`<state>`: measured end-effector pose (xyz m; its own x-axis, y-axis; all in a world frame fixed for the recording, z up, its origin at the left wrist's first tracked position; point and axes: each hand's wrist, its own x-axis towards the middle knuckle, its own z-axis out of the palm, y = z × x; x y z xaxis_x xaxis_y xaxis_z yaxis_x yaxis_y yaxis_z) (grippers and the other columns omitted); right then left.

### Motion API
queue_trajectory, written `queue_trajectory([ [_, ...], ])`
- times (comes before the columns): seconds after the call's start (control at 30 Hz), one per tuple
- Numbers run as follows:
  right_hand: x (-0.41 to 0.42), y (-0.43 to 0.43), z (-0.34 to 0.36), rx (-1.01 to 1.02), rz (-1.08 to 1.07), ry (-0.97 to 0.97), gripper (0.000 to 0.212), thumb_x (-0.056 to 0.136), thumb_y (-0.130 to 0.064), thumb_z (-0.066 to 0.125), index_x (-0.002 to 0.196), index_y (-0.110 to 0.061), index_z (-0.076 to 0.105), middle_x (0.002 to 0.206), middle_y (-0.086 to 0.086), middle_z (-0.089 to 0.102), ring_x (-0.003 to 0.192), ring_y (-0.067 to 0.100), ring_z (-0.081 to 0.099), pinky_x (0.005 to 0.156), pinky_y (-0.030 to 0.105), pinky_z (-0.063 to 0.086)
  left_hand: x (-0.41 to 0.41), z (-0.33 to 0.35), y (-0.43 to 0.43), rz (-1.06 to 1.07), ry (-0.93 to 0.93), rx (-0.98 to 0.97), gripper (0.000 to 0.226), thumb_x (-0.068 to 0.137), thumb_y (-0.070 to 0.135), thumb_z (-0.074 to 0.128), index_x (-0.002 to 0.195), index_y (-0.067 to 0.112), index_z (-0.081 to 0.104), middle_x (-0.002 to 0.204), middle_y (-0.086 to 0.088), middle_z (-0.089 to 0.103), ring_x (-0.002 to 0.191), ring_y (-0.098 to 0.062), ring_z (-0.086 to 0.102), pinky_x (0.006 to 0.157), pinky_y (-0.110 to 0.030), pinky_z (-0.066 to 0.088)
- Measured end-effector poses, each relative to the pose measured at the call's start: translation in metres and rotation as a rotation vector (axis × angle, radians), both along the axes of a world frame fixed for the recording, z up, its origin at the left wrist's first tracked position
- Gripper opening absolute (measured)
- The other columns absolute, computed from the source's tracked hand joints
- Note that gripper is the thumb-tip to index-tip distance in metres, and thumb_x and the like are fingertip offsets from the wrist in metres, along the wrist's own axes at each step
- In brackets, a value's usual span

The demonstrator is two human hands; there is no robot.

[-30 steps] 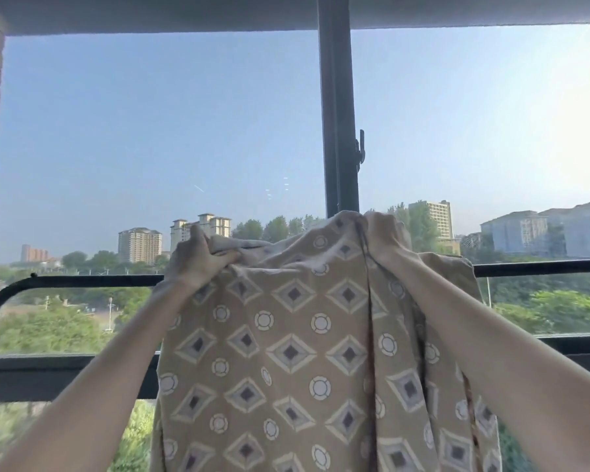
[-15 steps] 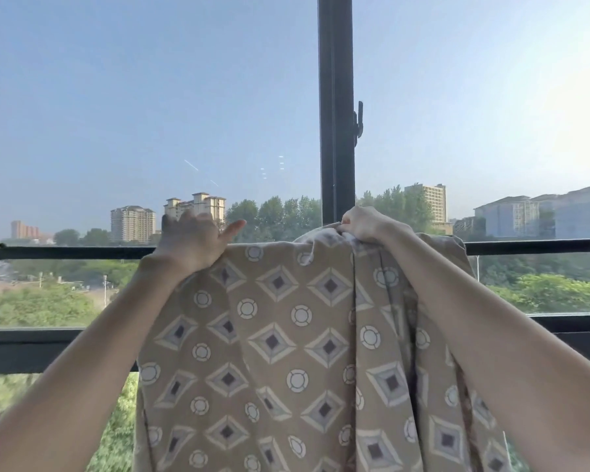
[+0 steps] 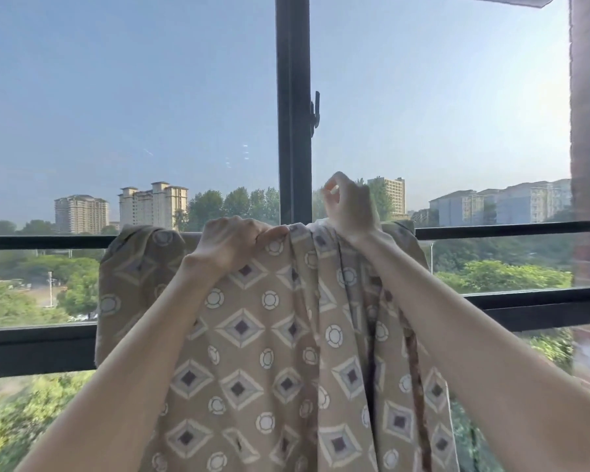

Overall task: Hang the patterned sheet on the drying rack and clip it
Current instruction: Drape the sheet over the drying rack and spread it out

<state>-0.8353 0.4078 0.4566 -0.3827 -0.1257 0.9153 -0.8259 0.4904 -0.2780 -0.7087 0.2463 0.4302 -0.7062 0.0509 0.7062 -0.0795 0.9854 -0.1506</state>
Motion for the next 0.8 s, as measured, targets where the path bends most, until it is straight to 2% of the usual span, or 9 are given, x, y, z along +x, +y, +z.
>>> queue_trajectory([
  [0.1,0.003,0.017,-0.033,-0.111,-0.063,0.206,0.023,0.094,-0.029,0.05,0.103,-0.009,0.057,0.092,0.006,0.064,0.09,0.024,0.058,0.082,0.039,0.05,0.003,-0.001,-0.001,0.022,0.003,0.025,0.046,0.086,0.066,0.016,0.06,0.036,0.039,0.057,-0.004,0.056,0.059,-0.019,0.055,0.068,-0.03,0.043],
  [0.17,0.007,0.028,-0.06,-0.131,-0.226,0.203,0.044,0.091,-0.05,0.043,0.117,-0.016,0.053,0.122,0.007,0.055,0.115,0.025,0.045,0.1,0.048,0.037,0.001,0.0,-0.003,0.042,-0.003,0.022,0.048,0.085,0.068,0.016,0.074,0.039,0.052,0.061,-0.005,0.06,0.06,-0.018,0.054,0.063,-0.029,0.039],
  [0.27,0.019,0.039,-0.101,-0.142,-0.256,0.033,0.065,0.081,-0.068,0.048,0.134,-0.032,0.036,0.153,0.007,0.022,0.135,0.032,0.023,0.11,0.057,0.02,-0.003,0.0,-0.003,0.092,-0.021,0.042,0.063,0.086,0.07,0.016,0.11,0.037,0.064,0.062,0.002,0.06,0.06,-0.012,0.051,0.059,-0.028,0.034],
  [0.37,0.027,0.049,-0.141,-0.119,-0.144,-0.185,0.097,0.068,-0.074,0.059,0.145,-0.042,0.009,0.158,0.005,-0.006,0.142,0.035,0.013,0.107,0.06,0.025,-0.003,0.0,0.001,0.105,-0.029,0.072,0.065,0.086,0.069,0.018,0.111,0.03,0.065,0.058,0.005,0.056,0.06,-0.012,0.051,0.057,-0.028,0.034],
  [0.43,0.032,0.055,-0.161,-0.108,-0.039,-0.356,0.112,0.062,-0.072,0.067,0.144,-0.049,-0.006,0.157,0.003,-0.012,0.14,0.038,0.019,0.101,0.059,0.037,0.0,0.0,0.005,0.101,-0.027,0.09,0.066,0.087,0.069,0.021,0.108,0.025,0.066,0.058,0.004,0.054,0.058,-0.011,0.05,0.061,-0.028,0.037],
  [0.53,0.039,0.053,-0.18,-0.064,0.112,-0.484,0.115,0.058,-0.077,0.064,0.133,-0.062,-0.021,0.158,0.003,0.001,0.122,0.039,0.05,0.09,0.056,0.048,0.006,-0.001,0.008,0.112,-0.033,0.115,0.066,0.088,0.067,0.023,0.111,0.022,0.064,0.057,0.005,0.052,0.061,-0.014,0.051,0.065,-0.03,0.039],
  [0.63,0.05,0.043,-0.185,-0.024,0.426,-0.466,0.107,0.063,-0.082,0.053,0.134,-0.06,-0.024,0.154,-0.002,0.028,0.123,0.025,0.053,0.097,0.053,0.046,0.011,0.0,0.009,0.124,-0.041,0.117,0.063,0.088,0.067,0.022,0.111,0.025,0.063,0.057,0.007,0.051,0.068,-0.017,0.054,0.068,-0.031,0.039],
  [0.7,0.059,0.039,-0.185,0.029,0.546,-0.457,0.111,0.068,-0.069,0.063,0.135,-0.056,-0.025,0.147,-0.004,0.041,0.119,0.018,0.056,0.098,0.049,0.046,0.014,0.0,0.009,0.124,-0.056,0.134,0.065,0.088,0.067,0.023,0.112,0.022,0.063,0.055,0.007,0.05,0.065,-0.015,0.053,0.067,-0.031,0.038],
  [0.8,0.072,0.04,-0.183,0.159,0.435,-0.464,0.133,0.057,-0.054,0.083,0.133,-0.059,-0.026,0.135,0.003,0.054,0.105,0.023,0.063,0.089,0.048,0.051,0.018,-0.001,0.008,0.125,-0.062,0.143,0.067,0.087,0.068,0.023,0.109,0.018,0.063,0.055,0.005,0.051,0.063,-0.015,0.054,0.071,-0.033,0.045],
])
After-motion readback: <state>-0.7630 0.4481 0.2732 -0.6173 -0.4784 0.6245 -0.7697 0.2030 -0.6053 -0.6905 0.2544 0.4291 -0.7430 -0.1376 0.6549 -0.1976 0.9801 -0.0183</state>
